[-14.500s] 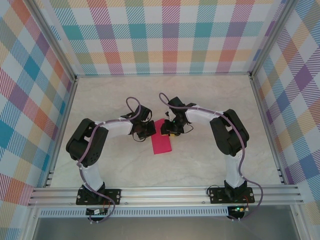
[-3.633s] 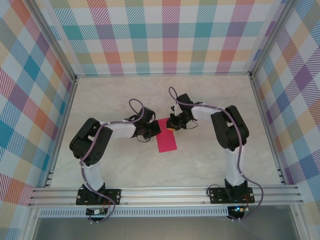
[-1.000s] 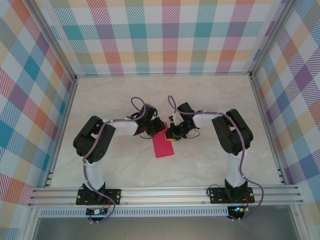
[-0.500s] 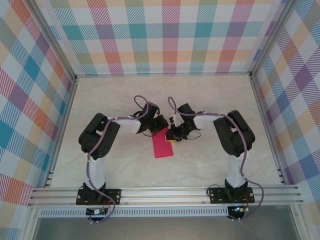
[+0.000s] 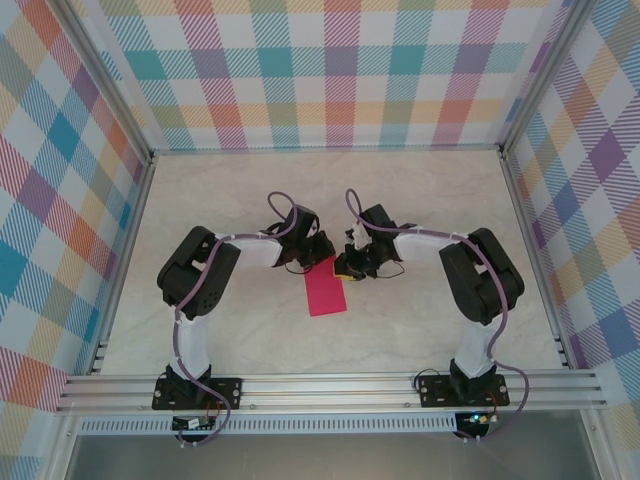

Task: Fold a paper plane with a square sheet of paper (pick it up from the middle)
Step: Fold the square sheet of paper in half at the center of the table.

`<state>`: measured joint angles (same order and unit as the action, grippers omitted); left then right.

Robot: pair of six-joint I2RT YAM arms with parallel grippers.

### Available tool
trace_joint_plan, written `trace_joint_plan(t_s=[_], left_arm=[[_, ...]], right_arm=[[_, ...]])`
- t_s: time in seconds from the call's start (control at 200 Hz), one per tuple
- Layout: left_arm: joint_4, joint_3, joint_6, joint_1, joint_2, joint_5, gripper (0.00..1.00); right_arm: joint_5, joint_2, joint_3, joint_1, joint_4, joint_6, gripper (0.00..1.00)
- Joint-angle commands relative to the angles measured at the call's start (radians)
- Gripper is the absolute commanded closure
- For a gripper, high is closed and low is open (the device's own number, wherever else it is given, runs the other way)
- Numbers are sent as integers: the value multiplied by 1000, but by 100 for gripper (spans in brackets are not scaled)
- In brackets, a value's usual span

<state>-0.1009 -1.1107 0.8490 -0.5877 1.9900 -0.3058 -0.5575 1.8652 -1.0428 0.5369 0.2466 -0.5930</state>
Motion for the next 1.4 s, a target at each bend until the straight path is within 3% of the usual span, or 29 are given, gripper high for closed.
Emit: trace_joint_plan(t_s=[0.0,0.27,0.9,1.395], left_arm=[[30,-3,1,-6,6,5,91],[-91,-3,34,-6,-10,-97,89],[44,-9,-9,-6,67,27,91],[36,12,-10,-6,59,39,92]], right_arm=[[-5,28,22,7,14,-10,86],[25,63,33,8,38,3,89],[-1,17,41,25,108,79,89],[-10,-95,215,89,106,46,88]])
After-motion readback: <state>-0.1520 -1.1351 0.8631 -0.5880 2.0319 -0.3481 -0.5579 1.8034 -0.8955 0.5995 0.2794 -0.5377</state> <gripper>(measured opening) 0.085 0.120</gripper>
